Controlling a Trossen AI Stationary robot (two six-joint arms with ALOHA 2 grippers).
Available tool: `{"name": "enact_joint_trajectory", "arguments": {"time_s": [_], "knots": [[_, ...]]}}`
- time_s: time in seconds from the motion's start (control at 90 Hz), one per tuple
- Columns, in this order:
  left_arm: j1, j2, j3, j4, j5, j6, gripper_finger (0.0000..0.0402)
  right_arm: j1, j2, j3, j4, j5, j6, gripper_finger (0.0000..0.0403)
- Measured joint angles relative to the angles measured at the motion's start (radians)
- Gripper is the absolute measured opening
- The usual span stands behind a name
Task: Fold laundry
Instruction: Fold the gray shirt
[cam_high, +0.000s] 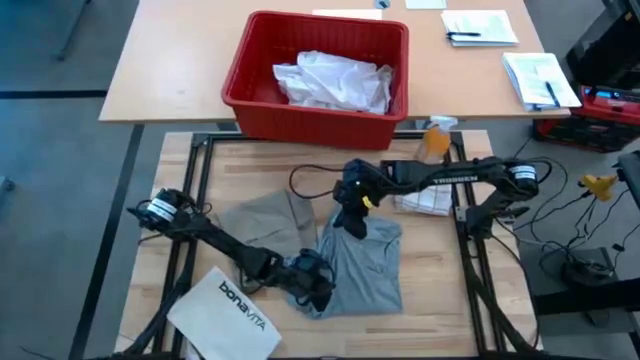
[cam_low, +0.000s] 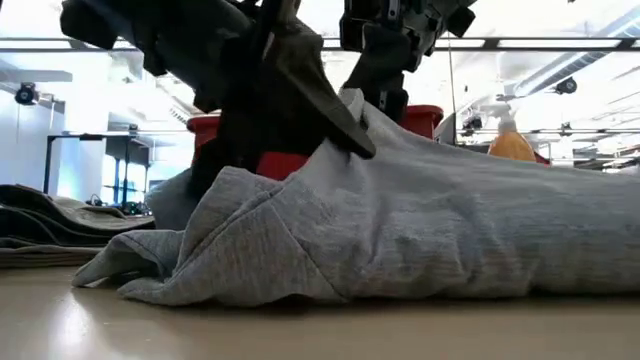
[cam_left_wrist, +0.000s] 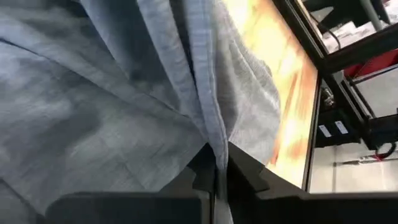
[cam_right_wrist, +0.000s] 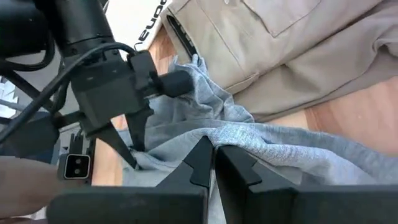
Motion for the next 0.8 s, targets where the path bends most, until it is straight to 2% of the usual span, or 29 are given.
{"name": "enact_joint_trajectory", "arguments": {"time_s": [0.8], "knots": [[-0.065, -0.003, 0.0, -0.079, 0.015, -0.117, 0.0, -0.082, 0.184, -0.003, 0.141, -0.014, -0.109, 0.0]]}}
